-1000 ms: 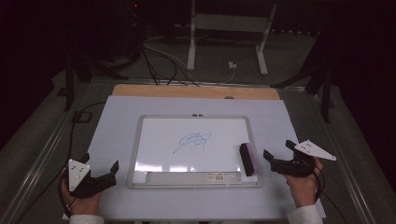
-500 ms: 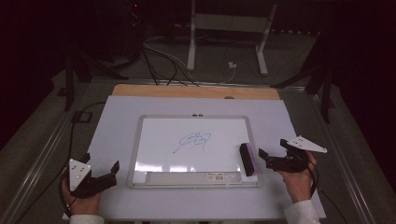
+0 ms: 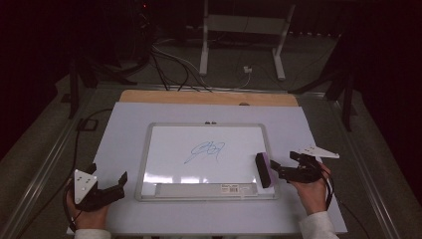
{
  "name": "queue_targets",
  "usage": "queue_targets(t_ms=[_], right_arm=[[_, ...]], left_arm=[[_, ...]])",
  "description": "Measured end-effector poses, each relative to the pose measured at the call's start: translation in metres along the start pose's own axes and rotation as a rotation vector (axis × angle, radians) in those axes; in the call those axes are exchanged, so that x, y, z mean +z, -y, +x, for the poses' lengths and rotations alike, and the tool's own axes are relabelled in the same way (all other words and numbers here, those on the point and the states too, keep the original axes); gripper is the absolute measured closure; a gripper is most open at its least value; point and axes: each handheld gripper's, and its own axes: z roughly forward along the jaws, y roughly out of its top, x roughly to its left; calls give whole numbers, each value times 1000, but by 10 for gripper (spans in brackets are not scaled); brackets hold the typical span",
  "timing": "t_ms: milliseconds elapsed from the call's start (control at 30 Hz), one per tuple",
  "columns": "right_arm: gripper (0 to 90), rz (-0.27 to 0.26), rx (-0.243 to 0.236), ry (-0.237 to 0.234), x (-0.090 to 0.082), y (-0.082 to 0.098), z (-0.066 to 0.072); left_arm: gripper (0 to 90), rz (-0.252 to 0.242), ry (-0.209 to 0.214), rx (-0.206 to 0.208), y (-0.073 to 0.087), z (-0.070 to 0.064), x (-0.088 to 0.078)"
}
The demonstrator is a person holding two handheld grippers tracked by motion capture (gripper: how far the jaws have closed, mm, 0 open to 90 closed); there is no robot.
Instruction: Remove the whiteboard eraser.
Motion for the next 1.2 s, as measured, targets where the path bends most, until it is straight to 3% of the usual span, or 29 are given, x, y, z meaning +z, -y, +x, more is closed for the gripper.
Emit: queue_targets(t_ms=[133, 267, 300, 333, 433, 500, 1200], right_arm=[[184, 23, -2, -2, 2, 1, 4], [340, 70, 8, -15, 4, 3, 7], [340, 70, 8, -15, 4, 3, 7], [446, 90, 9, -49, 5, 5, 8], [568, 126, 0, -67, 7, 10, 9], [619, 128, 18, -92, 9, 13, 8], [571, 164, 124, -128, 13, 15, 4]], left_arm=[[6, 0, 1, 0, 0, 0, 0], [6, 0, 2, 1, 0, 0, 0], [6, 0, 2, 1, 0, 0, 0], [6, 1, 2, 1, 0, 0, 0], [6, 2, 2, 2, 0, 0, 0], [6, 1, 2, 3, 0, 0, 0], [6, 5, 1, 7, 0, -1, 1]])
